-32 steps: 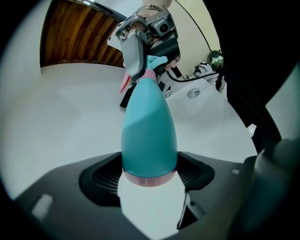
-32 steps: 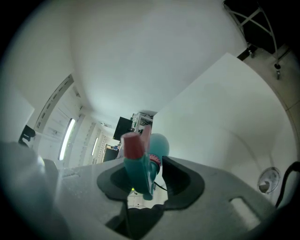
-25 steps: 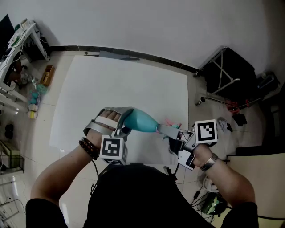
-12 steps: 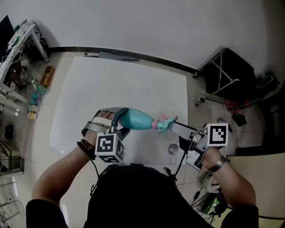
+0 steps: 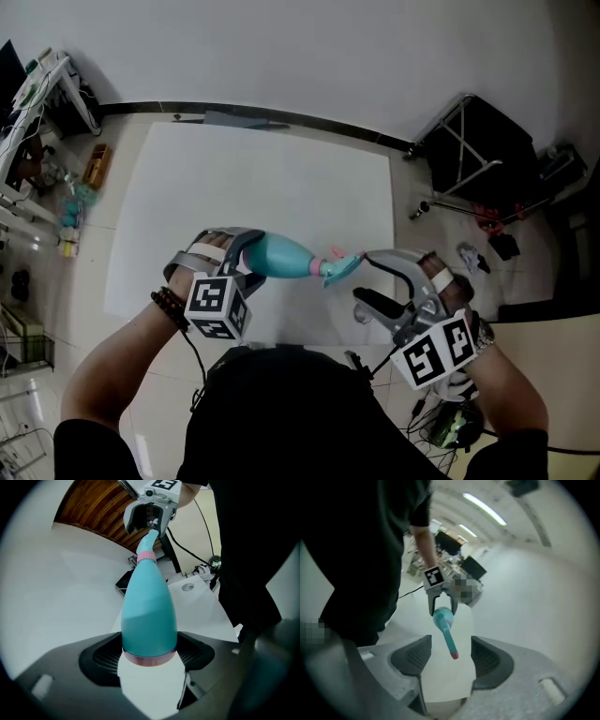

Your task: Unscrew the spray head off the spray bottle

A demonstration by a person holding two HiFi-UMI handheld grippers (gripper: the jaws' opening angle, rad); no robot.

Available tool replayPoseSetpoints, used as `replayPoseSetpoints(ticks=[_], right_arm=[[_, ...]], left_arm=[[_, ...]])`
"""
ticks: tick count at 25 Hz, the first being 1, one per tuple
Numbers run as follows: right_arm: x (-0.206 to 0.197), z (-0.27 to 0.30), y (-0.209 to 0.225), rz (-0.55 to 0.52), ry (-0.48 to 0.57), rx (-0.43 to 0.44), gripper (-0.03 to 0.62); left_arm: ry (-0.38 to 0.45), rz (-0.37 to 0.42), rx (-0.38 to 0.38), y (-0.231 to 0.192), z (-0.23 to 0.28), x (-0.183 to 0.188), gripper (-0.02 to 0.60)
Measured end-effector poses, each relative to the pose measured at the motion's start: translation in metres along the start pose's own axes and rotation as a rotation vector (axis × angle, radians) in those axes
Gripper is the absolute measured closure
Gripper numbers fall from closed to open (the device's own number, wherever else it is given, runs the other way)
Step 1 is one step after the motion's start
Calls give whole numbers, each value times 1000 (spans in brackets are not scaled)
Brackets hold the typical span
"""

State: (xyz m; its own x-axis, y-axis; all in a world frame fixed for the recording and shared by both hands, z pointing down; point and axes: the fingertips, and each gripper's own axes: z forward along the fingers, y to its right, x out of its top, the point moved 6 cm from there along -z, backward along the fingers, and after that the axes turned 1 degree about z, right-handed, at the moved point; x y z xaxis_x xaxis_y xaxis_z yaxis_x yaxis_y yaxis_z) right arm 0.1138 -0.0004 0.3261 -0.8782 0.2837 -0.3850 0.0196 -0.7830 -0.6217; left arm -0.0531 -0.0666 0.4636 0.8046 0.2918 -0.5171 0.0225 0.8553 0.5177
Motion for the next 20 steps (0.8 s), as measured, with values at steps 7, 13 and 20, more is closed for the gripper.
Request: replayPoseSetpoints(ticks=[7, 13, 20], right_arm=[[11, 29, -40, -454, -53, 39, 347], [12, 43, -49, -538, -60, 67, 349], [14, 45, -49, -541, -50, 50, 471]], left_arm=[[19, 65, -49, 11, 3, 11, 192], [37, 80, -69, 16, 2, 18, 192], [48, 83, -66, 17, 0, 20, 192]])
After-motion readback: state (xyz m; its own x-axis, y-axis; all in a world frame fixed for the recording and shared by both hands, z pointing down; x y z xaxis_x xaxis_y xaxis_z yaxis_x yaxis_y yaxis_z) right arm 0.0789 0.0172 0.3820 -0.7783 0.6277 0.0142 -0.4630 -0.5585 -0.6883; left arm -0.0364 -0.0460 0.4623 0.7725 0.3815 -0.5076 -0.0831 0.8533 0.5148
